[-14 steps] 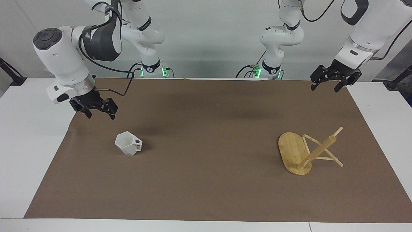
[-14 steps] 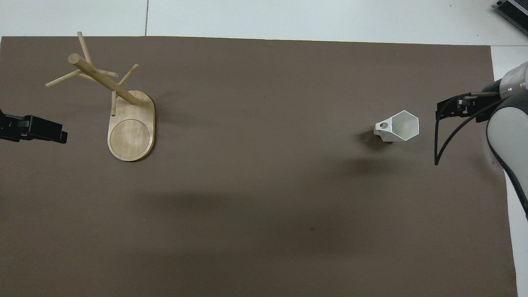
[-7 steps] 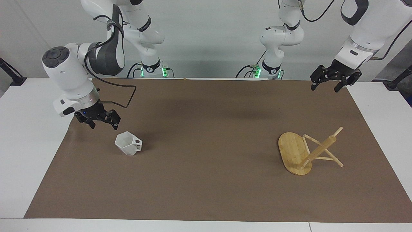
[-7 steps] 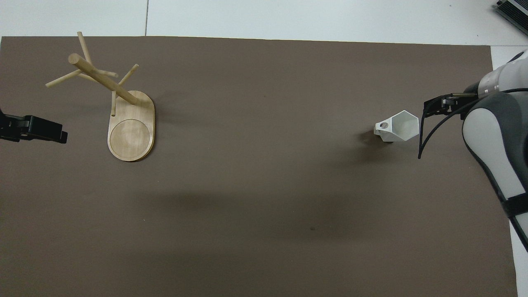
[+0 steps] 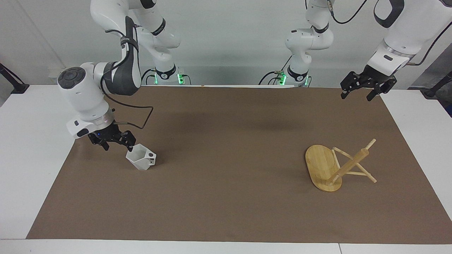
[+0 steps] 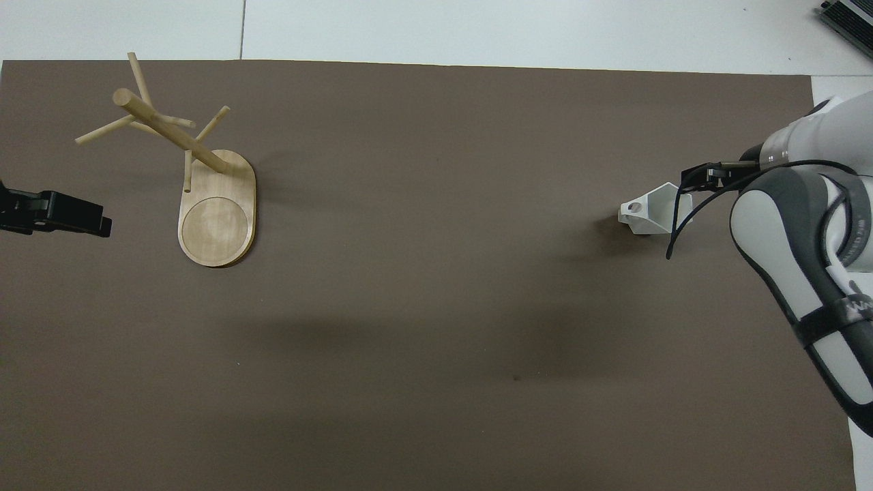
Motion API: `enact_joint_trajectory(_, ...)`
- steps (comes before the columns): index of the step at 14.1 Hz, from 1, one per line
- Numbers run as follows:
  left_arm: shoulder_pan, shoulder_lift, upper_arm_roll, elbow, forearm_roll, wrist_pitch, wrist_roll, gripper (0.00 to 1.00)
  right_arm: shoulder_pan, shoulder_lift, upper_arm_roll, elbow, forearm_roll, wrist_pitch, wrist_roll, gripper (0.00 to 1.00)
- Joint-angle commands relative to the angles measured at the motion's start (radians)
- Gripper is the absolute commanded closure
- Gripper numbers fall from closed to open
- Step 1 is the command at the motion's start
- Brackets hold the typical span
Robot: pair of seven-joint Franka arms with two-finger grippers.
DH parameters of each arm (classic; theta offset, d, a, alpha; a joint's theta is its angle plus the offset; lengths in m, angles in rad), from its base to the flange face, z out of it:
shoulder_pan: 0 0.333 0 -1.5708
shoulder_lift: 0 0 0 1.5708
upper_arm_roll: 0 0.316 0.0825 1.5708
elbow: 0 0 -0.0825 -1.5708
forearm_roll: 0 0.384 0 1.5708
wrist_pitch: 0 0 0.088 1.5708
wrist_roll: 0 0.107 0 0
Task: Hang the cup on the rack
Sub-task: 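Move the right gripper to the white cup and close on its rim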
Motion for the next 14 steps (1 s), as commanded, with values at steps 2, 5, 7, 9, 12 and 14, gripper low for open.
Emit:
enact_joint_trajectory(2, 0.010, -0.007, -0.010, -0.004, 0.017, -0.012, -0.010, 0.00, -0.011, 0.016, 0.006, -0.040, -0.004, 0.073, -0.020, 0.00)
enact_joint_trajectory(5, 0.010, -0.007, -0.010, -0.002, 0.017, -0.012, -0.010, 0.00, -0.011, 0.047, 0.006, -0.043, -0.004, 0.110, -0.020, 0.00)
enact_joint_trajectory(7, 0.010, -0.007, -0.010, -0.004, 0.017, -0.012, -0.010, 0.00, -0.009, 0.059, 0.006, -0.049, -0.004, 0.120, -0.018, 0.00)
enact_joint_trajectory(9, 0.010, -0.007, -0.010, -0.002, 0.017, -0.012, -0.010, 0.00, -0.009, 0.071, 0.006, -0.050, -0.004, 0.121, -0.018, 0.00)
enact_joint_trajectory(12, 0.010, -0.007, -0.010, -0.002, 0.017, -0.012, -0.010, 0.00, -0.009, 0.071, 0.006, -0.053, -0.004, 0.119, -0.021, 0.05)
enact_joint_trajectory(14, 0.010, -0.007, -0.010, -0.002, 0.017, -0.012, -0.010, 0.00, -0.009, 0.071, 0.008, -0.052, -0.004, 0.116, -0.020, 0.19)
